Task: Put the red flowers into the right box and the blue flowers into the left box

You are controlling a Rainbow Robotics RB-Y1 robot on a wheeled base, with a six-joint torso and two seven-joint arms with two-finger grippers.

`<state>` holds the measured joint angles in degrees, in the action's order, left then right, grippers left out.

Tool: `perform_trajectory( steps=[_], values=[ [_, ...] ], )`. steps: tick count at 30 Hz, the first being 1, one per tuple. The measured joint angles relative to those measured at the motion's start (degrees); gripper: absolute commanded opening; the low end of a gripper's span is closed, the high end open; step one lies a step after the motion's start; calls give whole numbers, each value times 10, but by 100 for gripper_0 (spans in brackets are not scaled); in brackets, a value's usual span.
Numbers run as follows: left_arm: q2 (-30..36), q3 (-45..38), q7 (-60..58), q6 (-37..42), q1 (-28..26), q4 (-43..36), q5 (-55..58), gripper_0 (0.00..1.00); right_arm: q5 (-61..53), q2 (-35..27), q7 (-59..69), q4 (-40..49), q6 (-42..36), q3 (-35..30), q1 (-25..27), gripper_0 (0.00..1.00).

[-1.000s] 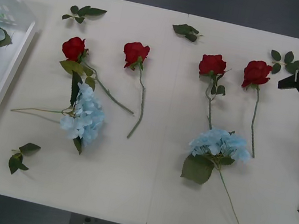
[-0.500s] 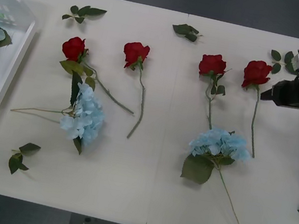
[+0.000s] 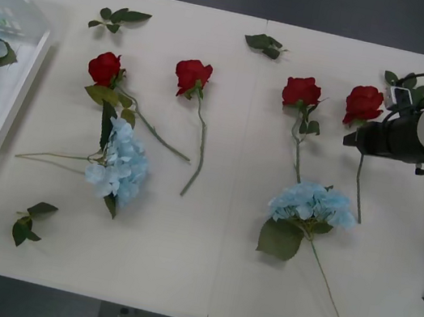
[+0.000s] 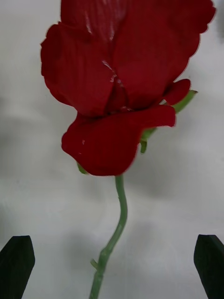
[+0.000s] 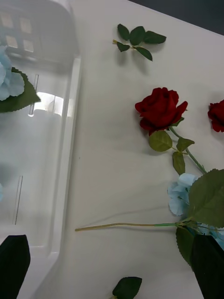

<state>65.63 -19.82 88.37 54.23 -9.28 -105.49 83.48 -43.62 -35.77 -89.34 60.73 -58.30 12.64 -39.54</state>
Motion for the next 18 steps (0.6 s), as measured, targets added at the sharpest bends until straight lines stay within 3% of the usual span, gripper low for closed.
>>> perform_trajectory(
  steps=[5,7,8,10,12,18],
  values=[
    [-3,39,0,0,26,-43,-69,100,17,13,0,-8,12,0,0,100],
    [-10,56,0,0,38,-58,-92,100,23,15,0,-9,12,0,0,93],
    [-15,64,0,0,45,-65,-103,100,25,15,0,-9,12,0,0,81],
    [-27,78,0,0,55,-77,-123,100,29,15,0,-9,12,0,0,35],
    [-41,94,1,0,66,-89,-149,100,33,15,0,-9,12,0,0,4],
    [-69,133,123,0,77,-105,-183,100,36,15,1,-9,12,0,0,0]
  ],
)
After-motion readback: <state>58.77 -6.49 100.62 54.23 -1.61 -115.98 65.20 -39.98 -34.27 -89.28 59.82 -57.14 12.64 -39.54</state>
